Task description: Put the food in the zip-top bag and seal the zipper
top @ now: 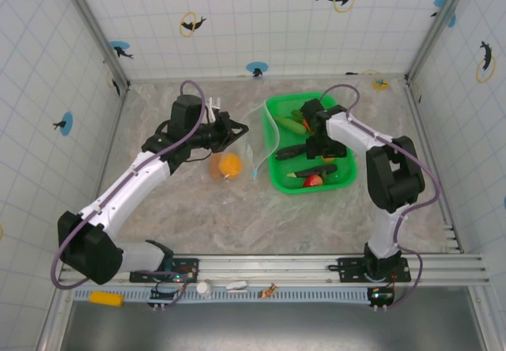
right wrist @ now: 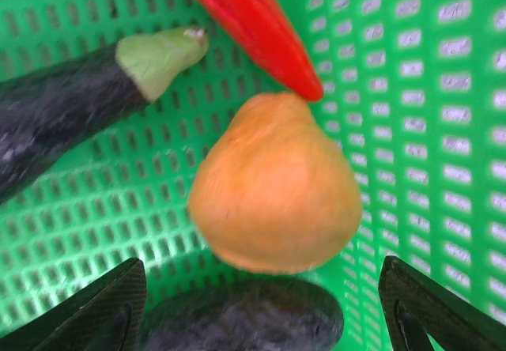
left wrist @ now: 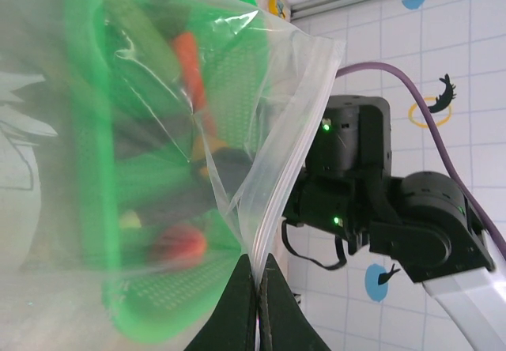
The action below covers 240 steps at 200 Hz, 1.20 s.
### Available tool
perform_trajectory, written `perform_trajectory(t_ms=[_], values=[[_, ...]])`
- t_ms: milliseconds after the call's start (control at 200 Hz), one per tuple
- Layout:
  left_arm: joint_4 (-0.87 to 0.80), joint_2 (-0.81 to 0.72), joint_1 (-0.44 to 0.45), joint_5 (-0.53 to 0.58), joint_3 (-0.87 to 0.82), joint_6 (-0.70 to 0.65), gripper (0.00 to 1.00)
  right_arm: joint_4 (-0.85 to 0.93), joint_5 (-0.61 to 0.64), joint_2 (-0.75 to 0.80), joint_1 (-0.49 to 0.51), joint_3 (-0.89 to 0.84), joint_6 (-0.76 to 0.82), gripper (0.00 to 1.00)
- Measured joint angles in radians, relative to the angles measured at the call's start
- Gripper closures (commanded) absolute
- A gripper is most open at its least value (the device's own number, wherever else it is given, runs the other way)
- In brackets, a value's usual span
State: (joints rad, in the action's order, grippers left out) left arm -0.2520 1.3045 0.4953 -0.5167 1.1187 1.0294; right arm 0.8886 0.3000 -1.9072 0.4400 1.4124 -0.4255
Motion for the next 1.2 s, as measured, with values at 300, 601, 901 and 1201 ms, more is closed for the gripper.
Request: perform_trajectory(t_ms=[300,601,901,1201], values=[[0.008,0.018,-0.006,-0.019,-0.006,0.000,1.00,-0.036,-0.007,-0.132,-0.023,0.078,0.017,0.31],[0.013,0.021,-0.006,-0.019,-0.006,0.000,1.00,-0.041,-0.028,-0.140,-0.022,0.090,0.021,0.47],[0.018,0.021,-0.006,-0.018,-0.006,0.001,1.00,-0.059,-0.061,0.209,-0.008,0.033,0.002,0.48],[0.022,0.021,-0.006,-0.018,-0.006,0.021,1.00,-0.281,-0.369,0.600,0.086,-0.090,-0.077,0.46]])
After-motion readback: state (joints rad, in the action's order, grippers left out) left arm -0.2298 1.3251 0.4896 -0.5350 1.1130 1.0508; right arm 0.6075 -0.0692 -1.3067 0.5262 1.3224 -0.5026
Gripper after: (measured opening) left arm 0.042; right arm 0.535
